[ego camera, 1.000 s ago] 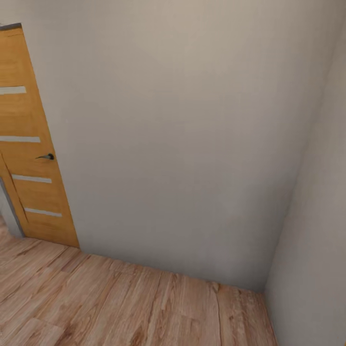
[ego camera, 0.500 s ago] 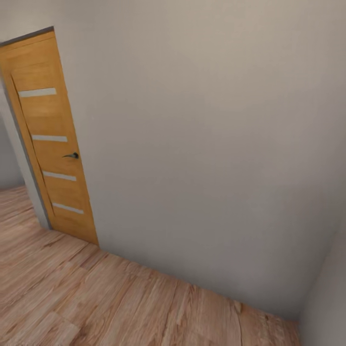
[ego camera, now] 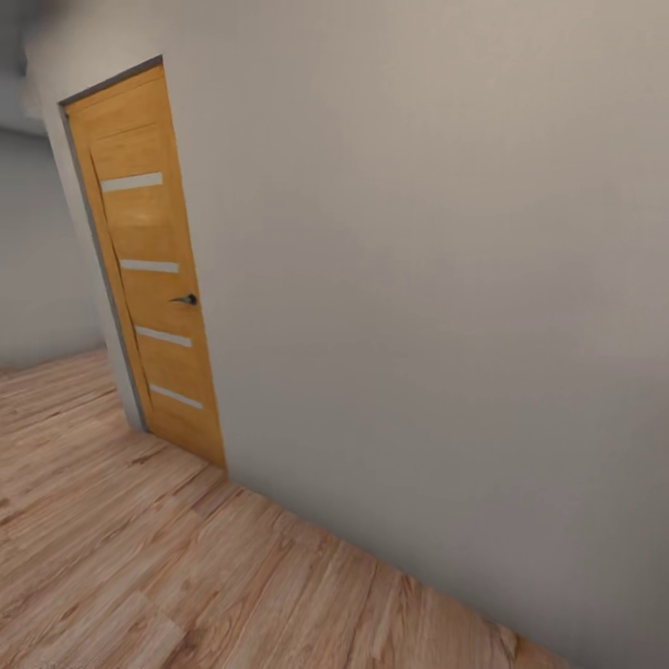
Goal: Move the two storage containers from the living room to the garage. In the garage, place one container on the floor and stack the other container on top of it (either order is fine).
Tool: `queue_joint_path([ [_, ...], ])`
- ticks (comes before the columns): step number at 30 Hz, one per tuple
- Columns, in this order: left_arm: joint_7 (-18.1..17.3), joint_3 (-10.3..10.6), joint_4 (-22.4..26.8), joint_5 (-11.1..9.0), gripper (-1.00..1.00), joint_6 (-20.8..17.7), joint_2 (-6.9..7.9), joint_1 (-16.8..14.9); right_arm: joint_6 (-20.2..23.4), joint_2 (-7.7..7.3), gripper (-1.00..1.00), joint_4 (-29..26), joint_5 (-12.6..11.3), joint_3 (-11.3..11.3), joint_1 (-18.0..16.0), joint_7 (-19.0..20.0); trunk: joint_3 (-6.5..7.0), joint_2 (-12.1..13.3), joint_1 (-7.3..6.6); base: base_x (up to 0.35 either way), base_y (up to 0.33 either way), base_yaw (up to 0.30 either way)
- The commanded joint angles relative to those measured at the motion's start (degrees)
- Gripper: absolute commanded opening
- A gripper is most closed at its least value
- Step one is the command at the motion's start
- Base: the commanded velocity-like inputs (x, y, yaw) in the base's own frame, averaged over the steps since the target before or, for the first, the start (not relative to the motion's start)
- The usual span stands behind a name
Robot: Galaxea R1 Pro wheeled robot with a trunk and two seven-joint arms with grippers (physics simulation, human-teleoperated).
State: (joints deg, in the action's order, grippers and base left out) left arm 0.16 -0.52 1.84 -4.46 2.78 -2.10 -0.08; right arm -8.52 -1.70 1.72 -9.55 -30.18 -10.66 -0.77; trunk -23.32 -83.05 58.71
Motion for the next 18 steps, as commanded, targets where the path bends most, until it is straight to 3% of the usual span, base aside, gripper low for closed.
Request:
queue_joint_path([
  [1,0.0,0.0,0.0,-0.5,1.0,0.1,-0.01,0.0,-0.4,0.03,1.0,0.2,-0.6,-0.5,-0.1,0.0,-0.05,0.0,0.02,0.199,0.0,0.271],
  [18,0.0,0.0,0.0,-0.5,1.0,0.1,0.05,0.0,-0.4,0.03,1.0,0.2,-0.6,-0.5,-0.1,0.0,-0.05,0.0,0.02,0.297,0.0,0.271],
])
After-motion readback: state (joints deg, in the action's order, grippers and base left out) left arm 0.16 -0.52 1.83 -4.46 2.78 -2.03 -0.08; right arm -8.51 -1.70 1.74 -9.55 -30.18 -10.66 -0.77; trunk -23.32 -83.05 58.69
